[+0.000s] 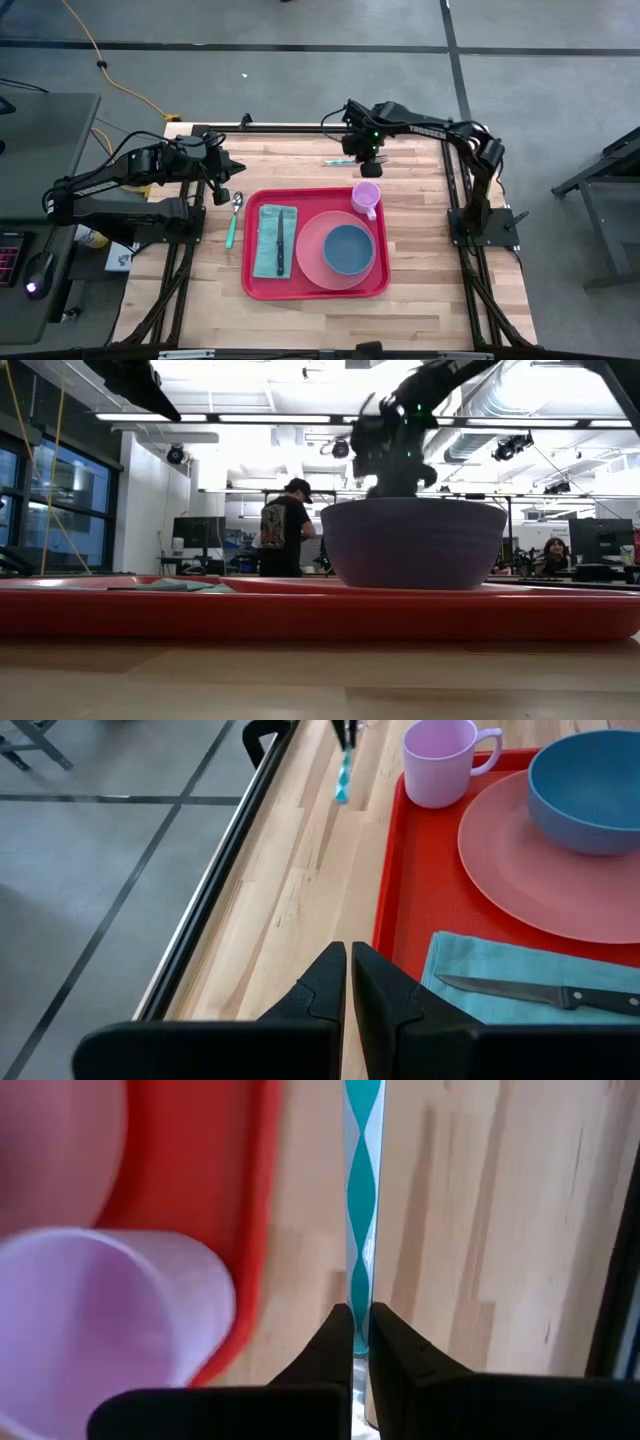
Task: Set up tray
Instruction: Put the white blue fork on top of the blue napkin to the left of the black knife
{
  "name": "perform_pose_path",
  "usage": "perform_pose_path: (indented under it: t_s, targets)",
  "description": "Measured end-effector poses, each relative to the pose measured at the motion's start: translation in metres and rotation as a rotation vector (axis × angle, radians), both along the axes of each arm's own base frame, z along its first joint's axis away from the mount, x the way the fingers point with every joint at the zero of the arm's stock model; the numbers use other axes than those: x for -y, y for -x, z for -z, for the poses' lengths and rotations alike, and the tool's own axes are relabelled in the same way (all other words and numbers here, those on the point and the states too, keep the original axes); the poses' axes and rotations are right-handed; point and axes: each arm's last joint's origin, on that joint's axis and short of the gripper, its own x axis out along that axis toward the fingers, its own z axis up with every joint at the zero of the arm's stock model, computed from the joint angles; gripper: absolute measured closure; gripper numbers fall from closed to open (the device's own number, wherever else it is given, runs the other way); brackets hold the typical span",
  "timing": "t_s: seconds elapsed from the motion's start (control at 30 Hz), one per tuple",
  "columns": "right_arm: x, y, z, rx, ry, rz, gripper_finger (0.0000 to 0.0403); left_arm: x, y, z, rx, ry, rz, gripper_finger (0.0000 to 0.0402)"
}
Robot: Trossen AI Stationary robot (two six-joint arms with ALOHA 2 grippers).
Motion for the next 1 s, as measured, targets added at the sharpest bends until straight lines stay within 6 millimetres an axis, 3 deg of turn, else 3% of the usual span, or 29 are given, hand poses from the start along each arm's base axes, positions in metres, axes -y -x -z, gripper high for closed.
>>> perform_pose_path:
  t_s: [0.23,0.37,0.53,0.87,1.0]
  targets:
    - [-0.035,-0.016,-0.046,0.072,0.055,-0.038,0.0402,0.0,0.0,0.0,0.0,0.0,0.001,0.0348]
    - [-0.046,-0.027,-0.082,0.193,0.064,-0.039,0.0402,0.0,0.0,0.0,0.003,-0.001,0.001,0.0348]
    - [-0.056,-0.031,-0.113,0.281,0.055,-0.026,0.0402,0.0,0.0,-0.001,0.008,0.002,0.005,0.0348]
    - [-0.116,-0.049,-0.132,0.353,0.0,-0.189,0.0402,0.0,-0.001,-0.001,0.017,0.021,-0.001,0.0348]
    - [-0.132,-0.065,-0.139,0.392,0.0,-0.226,0.0402,0.0,-0.001,-0.001,0.019,0.025,-0.004,0.0348]
